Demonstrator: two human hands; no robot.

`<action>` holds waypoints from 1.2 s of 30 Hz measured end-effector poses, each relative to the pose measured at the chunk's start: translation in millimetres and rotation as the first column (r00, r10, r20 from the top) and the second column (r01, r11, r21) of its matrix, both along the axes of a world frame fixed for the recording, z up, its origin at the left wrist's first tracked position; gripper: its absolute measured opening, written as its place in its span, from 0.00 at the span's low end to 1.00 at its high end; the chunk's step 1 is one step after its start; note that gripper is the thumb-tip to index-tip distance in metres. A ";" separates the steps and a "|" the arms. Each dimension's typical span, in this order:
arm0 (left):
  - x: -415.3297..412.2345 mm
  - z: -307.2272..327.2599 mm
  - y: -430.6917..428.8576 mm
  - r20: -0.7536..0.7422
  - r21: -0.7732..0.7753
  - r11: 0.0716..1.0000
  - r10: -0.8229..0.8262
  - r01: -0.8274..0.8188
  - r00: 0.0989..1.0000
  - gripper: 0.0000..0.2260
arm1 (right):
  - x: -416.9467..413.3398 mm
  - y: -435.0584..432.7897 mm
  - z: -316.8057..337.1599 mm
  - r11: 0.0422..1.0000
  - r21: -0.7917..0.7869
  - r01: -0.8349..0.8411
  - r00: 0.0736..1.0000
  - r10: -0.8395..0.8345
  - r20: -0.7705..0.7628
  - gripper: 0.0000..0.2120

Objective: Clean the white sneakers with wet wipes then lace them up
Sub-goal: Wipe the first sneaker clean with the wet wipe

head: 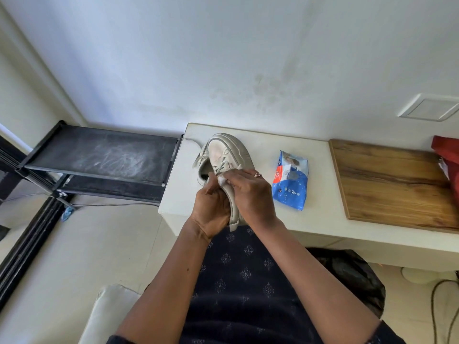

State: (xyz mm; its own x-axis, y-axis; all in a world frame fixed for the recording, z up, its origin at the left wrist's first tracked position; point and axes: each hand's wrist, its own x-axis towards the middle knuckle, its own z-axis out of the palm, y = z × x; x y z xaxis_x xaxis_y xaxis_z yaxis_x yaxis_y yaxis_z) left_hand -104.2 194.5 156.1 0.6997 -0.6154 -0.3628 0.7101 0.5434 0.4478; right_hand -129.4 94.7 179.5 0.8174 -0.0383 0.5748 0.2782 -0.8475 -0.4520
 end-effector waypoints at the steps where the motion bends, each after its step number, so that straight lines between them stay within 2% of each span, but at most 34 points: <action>1: 0.4 2.5 -1.9 0.005 0.019 1.000 -0.016 0.016 1.000 0.33 | -1.4 1.6 -2.9 0.999 -0.041 0.018 1.000 -0.018 -0.010 0.05; 2: 0.9 5.5 -3.6 0.013 0.043 0.999 -0.032 0.032 0.999 0.37 | -2.8 2.1 -5.4 0.997 -0.069 0.038 0.999 -0.039 -0.027 0.05; 4: 5.8 8.3 -4.9 0.013 0.078 0.996 -0.041 0.039 0.999 0.42 | -6.1 -1.2 -9.7 0.996 -0.080 0.039 0.998 -0.042 -0.040 0.11; 9: 17.4 17.3 -0.1 0.011 0.015 1.000 -0.014 0.014 1.000 0.48 | -31.1 -15.3 -15.6 0.989 -0.134 -0.070 0.997 0.075 0.032 0.14; 14: 16.5 23.0 -3.7 0.081 0.055 0.998 -0.011 0.007 0.997 0.46 | -36.2 -19.3 -25.6 0.980 -0.167 -0.105 0.992 0.115 0.048 0.17; 17: 16.3 30.9 -5.9 0.129 0.093 0.995 -0.048 0.036 0.990 0.43 | -21.5 -15.0 -15.6 0.980 -0.172 -0.098 0.991 0.112 0.072 0.13; 20: 14.4 31.7 -7.4 0.177 0.176 0.982 -0.094 0.062 0.980 0.41 | 0.7 -9.3 4.1 0.983 -0.163 -0.079 0.993 0.091 0.070 0.14; 25: 5.7 35.2 -7.8 0.237 0.243 0.966 -0.150 0.091 0.960 0.44 | 27.5 -7.4 24.8 0.988 -0.140 -0.064 0.996 0.054 -0.070 0.11; 28: 6.5 35.5 -5.3 0.269 0.191 0.977 -0.140 0.090 0.953 0.50 | 17.4 -5.9 22.1 0.992 -0.110 -0.060 0.998 0.064 0.028 0.12; 31: 7.3 34.4 -4.8 0.318 0.148 0.986 -0.120 0.076 0.941 0.52 | 0.3 -3.4 12.4 0.992 -0.106 -0.061 0.986 0.076 0.146 0.12; 33: 6.3 32.5 -6.1 0.344 0.129 0.989 -0.116 0.075 0.932 0.49 | -3.9 -5.0 4.2 0.986 -0.152 -0.073 0.982 0.097 0.163 0.12; 36: 3.0 33.5 -8.5 0.353 0.160 0.983 -0.140 0.088 0.925 0.54 | 4.1 -15.7 -3.8 0.964 -0.250 -0.089 0.984 0.124 0.129 0.12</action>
